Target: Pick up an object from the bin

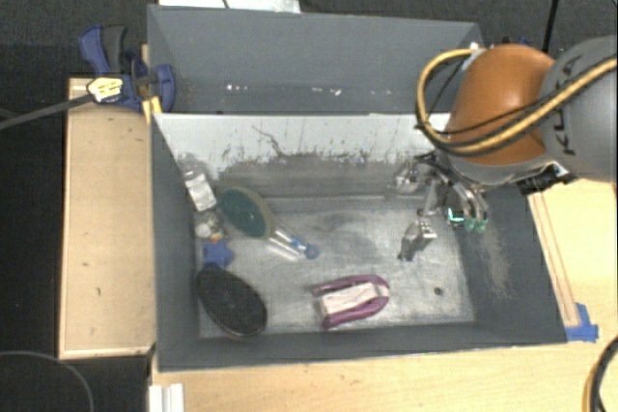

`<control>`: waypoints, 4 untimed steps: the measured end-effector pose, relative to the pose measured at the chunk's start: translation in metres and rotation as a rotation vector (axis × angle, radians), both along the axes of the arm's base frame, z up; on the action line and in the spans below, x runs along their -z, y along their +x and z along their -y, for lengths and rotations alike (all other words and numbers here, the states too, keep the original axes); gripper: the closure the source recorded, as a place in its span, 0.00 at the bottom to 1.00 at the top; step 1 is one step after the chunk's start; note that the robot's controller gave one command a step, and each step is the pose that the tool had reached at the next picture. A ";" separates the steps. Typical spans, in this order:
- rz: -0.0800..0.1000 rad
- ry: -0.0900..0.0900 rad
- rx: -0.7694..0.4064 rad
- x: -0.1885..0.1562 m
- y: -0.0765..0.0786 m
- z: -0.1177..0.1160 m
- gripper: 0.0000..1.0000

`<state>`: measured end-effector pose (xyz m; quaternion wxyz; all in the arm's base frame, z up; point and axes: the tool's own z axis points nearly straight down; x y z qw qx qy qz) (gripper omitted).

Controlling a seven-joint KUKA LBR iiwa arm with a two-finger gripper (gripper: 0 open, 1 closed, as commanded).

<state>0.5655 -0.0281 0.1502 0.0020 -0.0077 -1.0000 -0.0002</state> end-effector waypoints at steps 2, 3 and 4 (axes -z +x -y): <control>0.011 0.005 -0.231 0.048 -0.020 -0.150 0.00; 0.009 0.002 -0.070 0.049 -0.010 -0.155 0.00; 0.012 0.002 0.084 0.078 -0.010 -0.151 0.00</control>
Offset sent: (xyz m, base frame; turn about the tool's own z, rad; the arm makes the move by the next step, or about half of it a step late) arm -0.0546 0.0652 -0.0802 -0.1914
